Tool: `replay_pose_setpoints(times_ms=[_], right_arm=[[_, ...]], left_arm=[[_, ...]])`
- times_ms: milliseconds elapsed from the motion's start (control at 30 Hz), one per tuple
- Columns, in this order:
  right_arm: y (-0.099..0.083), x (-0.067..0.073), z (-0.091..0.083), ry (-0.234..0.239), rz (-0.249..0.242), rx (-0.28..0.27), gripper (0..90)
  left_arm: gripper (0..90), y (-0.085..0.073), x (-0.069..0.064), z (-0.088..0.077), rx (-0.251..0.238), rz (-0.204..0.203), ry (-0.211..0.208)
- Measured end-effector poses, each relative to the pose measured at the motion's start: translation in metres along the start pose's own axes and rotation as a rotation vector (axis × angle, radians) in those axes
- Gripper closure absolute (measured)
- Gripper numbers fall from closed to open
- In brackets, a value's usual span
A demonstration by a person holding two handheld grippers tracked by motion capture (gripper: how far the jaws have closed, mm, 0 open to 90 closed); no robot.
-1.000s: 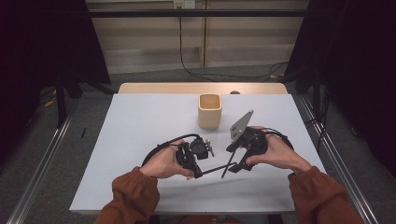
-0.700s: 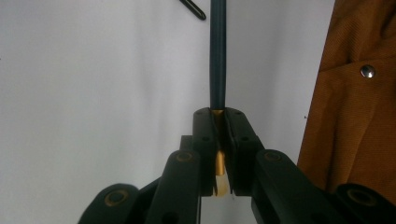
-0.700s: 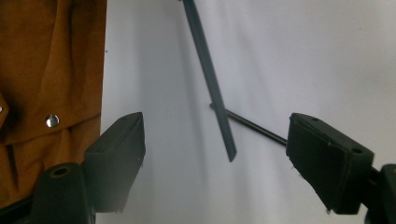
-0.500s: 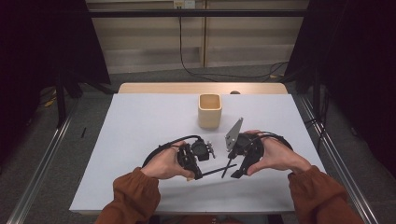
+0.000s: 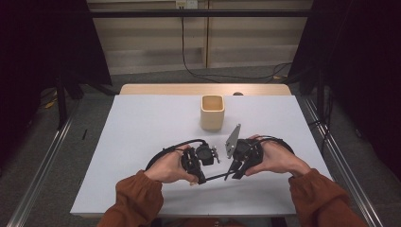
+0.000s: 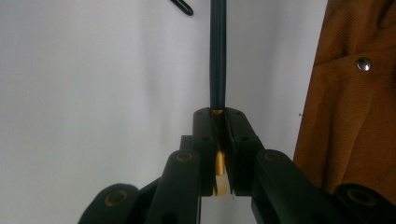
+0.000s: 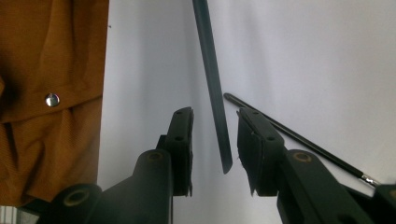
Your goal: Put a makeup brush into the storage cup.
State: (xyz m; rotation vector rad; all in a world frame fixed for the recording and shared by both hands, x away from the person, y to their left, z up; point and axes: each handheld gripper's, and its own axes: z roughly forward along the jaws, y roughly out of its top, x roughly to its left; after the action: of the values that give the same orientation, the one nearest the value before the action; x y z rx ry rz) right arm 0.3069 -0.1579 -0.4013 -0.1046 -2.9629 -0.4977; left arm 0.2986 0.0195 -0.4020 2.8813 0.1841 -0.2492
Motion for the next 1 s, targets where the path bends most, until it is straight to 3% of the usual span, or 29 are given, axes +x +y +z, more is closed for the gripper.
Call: replay_pose_setpoints(times_ms=[33,100,167,367,400,600,1000], right_arm=[[0.000,0.000,0.002,0.003,0.003,0.005,67.6],[0.000,0.000,0.005,0.009,0.010,0.020,67.7],[0.000,-0.002,0.007,0.009,0.010,0.031,70.9],[0.000,-0.002,0.010,0.010,0.000,0.036,78.9],[0.000,-0.002,0.010,0.008,0.001,0.039,79.9],[0.001,-0.001,0.014,0.010,-0.018,0.048,83.6],[-0.002,0.000,0.013,0.041,-0.039,0.012,86.0]], left_arm=[[84.3,0.000,-0.003,0.002,-0.022,-0.032,-0.017],[84.3,0.000,0.000,0.001,0.004,0.007,0.012],[84.3,0.001,0.002,0.001,0.016,0.027,-0.029],[84.3,0.001,0.000,0.003,0.005,-0.008,0.005],[84.3,0.001,0.001,0.003,0.013,0.008,0.006],[84.3,0.001,0.000,0.003,0.013,0.013,0.016],[82.9,-0.001,0.002,0.001,-0.006,0.019,0.005]])
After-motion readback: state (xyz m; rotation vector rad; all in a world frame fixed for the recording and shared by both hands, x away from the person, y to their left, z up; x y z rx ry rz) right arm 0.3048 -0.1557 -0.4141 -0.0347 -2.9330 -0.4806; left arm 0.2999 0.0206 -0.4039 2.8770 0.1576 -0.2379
